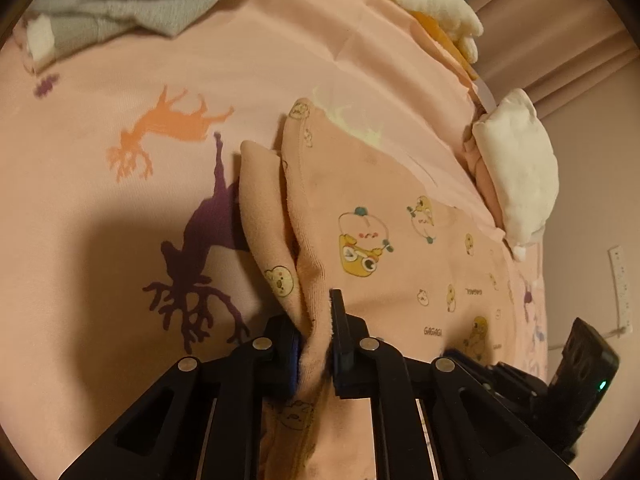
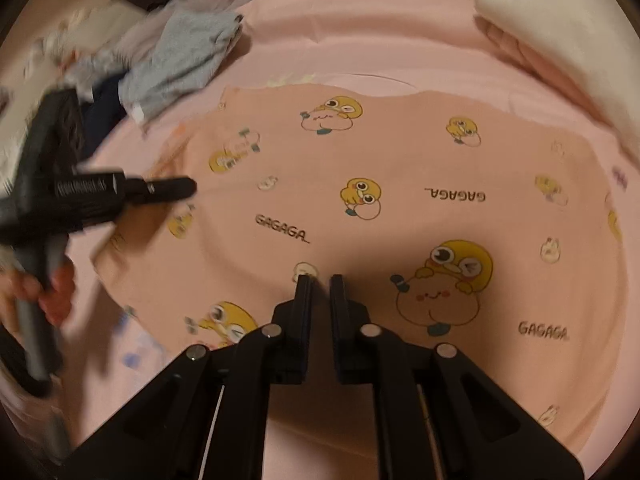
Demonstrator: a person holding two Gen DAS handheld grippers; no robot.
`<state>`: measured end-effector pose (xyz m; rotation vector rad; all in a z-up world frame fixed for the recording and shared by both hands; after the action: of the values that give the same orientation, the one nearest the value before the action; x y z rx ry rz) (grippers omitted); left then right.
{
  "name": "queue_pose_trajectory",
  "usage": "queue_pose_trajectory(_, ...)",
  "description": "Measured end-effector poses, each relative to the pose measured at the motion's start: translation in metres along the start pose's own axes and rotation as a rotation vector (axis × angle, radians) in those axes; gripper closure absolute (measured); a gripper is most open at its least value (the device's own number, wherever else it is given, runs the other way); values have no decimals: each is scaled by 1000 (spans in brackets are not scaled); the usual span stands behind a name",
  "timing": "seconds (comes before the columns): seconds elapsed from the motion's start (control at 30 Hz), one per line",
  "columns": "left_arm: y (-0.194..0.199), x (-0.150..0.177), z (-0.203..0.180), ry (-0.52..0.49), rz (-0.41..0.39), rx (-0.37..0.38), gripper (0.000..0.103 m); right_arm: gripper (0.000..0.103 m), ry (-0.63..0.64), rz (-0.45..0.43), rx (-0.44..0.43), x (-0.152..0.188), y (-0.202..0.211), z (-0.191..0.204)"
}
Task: Fold small clothes
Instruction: 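Grasp the peach garment's side edge with the left tool and fold it inward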
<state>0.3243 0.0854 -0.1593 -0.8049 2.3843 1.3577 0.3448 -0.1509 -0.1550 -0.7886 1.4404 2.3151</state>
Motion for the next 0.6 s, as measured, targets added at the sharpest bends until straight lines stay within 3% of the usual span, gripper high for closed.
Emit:
queue_pose_trajectory(0.17, 16, -9, -27, -68, -35, -15, 97, 91, -86, -76, -64, -7, 19, -7)
queue_pose_trajectory(0.4, 23, -7, -96, -209, -42, -9, 97, 89, -271, -144, -141, -13, 39, -34)
queue_pose_trajectory(0.6, 4, 20, -155, -328, -2, -6, 97, 69, -469, -202, -182, -10, 57, -75)
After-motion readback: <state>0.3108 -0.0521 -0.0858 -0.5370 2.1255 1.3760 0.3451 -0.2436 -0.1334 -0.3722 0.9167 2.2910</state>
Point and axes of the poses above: each gripper's, at about its wrist camera, not at the fingertips, and y roughly against the way its jaws point, z to its left, x to its underside, the point moved 5 cm from there along -y, roughly the way its jaws point, and after that the axes turned 12 degrees about -z, right-handed, at the moved point
